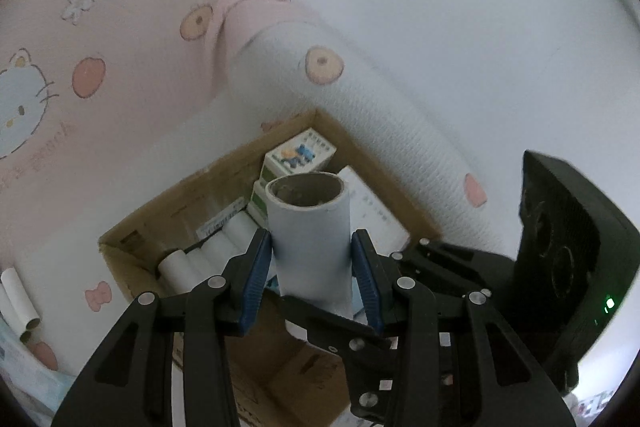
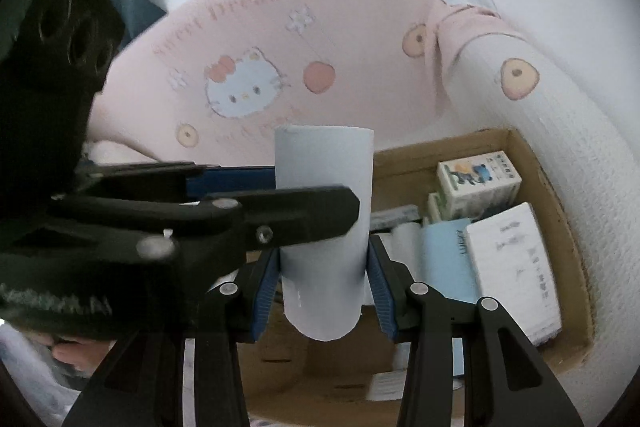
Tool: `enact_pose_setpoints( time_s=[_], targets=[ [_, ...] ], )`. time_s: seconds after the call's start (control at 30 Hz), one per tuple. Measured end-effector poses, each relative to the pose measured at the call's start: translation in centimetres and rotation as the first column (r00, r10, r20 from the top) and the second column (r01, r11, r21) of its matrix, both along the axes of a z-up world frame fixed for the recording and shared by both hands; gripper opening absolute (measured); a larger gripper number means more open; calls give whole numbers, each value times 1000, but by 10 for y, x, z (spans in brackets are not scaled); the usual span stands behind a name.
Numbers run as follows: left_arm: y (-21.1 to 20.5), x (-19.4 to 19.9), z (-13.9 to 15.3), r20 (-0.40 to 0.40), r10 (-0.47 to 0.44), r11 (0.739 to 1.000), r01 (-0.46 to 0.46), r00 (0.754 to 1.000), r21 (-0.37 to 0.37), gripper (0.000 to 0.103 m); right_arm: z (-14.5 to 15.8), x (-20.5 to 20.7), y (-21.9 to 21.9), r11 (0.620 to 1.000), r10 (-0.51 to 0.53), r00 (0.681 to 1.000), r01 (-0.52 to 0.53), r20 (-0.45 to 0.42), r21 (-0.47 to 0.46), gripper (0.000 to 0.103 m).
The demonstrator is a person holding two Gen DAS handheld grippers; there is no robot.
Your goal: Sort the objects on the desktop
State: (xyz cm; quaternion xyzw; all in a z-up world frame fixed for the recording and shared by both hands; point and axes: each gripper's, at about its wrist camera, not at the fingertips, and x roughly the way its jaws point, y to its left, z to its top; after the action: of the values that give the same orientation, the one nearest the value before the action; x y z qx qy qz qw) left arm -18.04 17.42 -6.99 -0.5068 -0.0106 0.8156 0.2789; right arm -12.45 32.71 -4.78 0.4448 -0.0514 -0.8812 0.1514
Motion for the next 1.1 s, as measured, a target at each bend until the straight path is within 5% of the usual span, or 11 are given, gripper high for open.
enact_pose_setpoints(
  time_s=[0.43,0.67,1.1],
  targets=[
    [-12,-36,-43,134,42,999,-41,990,-13,45,-38,-31,-2,999,36,994,-39,107,25,40],
    [-10,-58,-66,235,75,988,-41,969,-146,46,-65,-58,-3,998,70,971,-67,230,-23,40],
    [-25,-72,-84,278,137,974,-79,951,-211,45,-94,-75,2,995,89,933,-71,349,-65,40]
  ],
)
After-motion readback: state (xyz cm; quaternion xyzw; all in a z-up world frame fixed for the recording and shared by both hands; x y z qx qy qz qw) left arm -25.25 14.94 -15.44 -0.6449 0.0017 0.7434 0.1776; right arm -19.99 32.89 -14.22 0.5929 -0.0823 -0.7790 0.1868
